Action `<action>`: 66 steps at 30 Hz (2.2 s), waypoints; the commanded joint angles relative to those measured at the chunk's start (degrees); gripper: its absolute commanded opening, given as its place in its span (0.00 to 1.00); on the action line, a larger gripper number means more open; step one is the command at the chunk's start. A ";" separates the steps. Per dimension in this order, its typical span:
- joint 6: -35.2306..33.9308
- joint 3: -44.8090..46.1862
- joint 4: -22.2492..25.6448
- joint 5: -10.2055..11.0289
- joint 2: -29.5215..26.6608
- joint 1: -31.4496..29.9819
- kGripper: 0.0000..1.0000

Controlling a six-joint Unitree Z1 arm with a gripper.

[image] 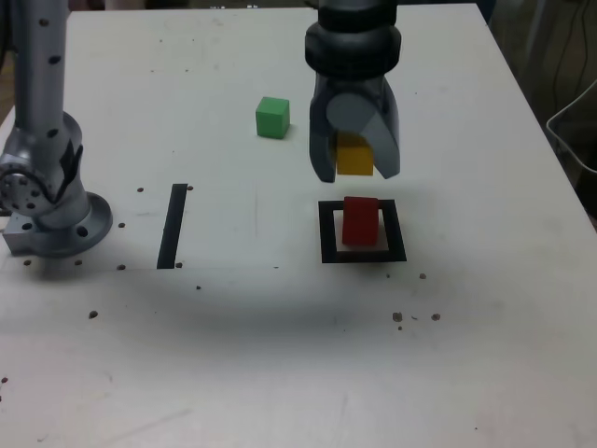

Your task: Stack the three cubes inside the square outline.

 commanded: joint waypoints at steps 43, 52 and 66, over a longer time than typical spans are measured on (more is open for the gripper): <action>-4.90 3.55 -5.62 1.50 4.01 -4.19 0.36; -4.87 3.43 -5.59 1.40 4.35 -4.19 0.46; -4.73 3.53 -4.71 1.72 3.97 -4.19 0.99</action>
